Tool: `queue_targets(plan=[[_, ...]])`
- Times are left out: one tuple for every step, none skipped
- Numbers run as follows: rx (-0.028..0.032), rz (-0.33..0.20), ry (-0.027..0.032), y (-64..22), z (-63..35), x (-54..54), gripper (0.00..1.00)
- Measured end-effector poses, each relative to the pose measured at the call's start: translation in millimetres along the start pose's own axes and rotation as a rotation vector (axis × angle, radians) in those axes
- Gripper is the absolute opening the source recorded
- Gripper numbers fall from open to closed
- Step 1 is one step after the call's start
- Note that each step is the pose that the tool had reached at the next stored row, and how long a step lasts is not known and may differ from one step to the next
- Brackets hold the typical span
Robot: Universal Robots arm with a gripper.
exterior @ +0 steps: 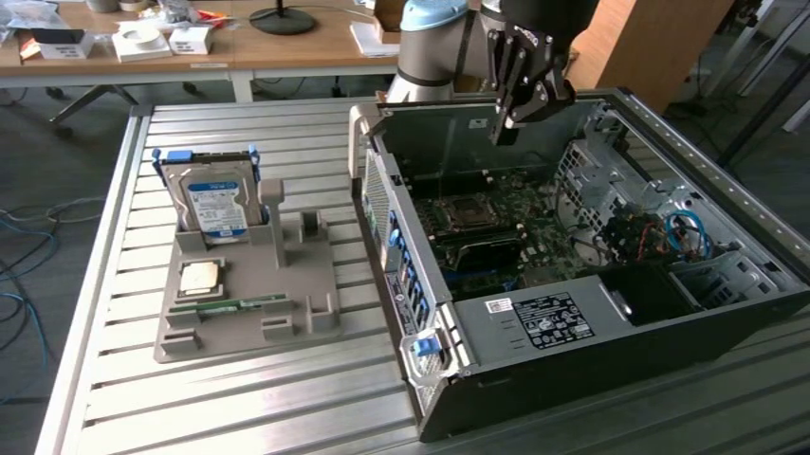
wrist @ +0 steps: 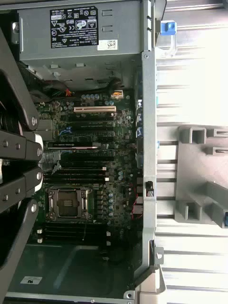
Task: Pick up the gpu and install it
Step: 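Press down on the gpu until it lock into place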
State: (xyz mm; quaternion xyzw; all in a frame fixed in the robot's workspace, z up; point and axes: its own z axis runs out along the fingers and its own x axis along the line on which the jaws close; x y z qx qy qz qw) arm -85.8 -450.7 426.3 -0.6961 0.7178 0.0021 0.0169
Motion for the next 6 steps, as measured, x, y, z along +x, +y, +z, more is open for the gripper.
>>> queue_targets(plan=[[0.0, 0.0, -0.0005, 0.0, 0.4, 0.0, 0.11], [-0.0001, 0.0, -0.0004, 0.0, 0.4, 0.0, 0.11], [0.0, 0.0, -0.0005, 0.0, 0.4, 0.0, 0.11], [-0.0001, 0.0, -0.0005, 0.0, 0.4, 0.0, 0.11], [-0.0001, 0.0, -0.0005, 0.0, 0.4, 0.0, 0.11], [0.0, 0.0, -0.0005, 0.0, 0.4, 0.0, 0.11]])
